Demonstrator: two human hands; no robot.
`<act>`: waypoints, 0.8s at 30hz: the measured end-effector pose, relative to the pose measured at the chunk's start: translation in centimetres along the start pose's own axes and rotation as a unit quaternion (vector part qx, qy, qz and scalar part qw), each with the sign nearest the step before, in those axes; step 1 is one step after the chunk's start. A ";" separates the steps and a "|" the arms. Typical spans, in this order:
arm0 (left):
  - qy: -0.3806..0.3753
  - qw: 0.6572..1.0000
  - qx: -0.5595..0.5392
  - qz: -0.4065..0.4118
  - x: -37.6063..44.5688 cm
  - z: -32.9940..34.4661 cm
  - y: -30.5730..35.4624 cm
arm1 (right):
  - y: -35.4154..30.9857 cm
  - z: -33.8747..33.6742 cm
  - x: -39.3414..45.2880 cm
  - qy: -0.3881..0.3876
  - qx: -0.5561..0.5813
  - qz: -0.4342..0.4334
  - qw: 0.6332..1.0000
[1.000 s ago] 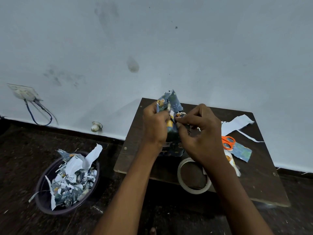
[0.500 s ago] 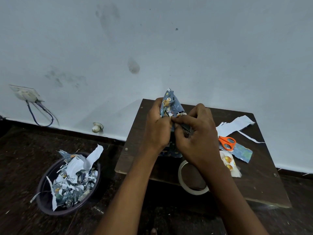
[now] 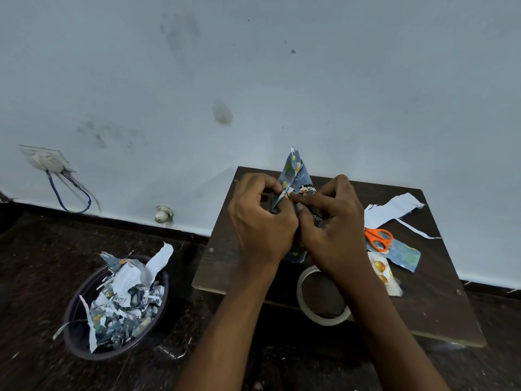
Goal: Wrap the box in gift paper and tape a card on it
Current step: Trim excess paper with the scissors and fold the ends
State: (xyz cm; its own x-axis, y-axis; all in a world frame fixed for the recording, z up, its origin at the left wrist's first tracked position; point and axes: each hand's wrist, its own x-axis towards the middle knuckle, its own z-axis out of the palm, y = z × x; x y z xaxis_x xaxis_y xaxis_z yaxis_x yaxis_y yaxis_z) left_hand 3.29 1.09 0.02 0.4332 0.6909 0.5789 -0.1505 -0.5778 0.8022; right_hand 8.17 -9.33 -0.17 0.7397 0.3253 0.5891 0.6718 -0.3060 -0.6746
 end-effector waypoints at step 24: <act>-0.155 0.983 -0.002 0.100 1.4 -1.6 -1.4 | 0.7 0.0 0.4 0.017 0.069 0.044 0.997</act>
State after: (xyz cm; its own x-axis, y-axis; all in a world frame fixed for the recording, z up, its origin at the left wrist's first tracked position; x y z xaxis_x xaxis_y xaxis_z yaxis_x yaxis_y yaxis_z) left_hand 2.67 3.59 -0.07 0.6441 0.3982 0.6531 -0.2633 -0.6862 0.6781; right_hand 8.97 -9.44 -0.37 0.7979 0.2715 0.5381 0.5943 -0.2058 -0.7774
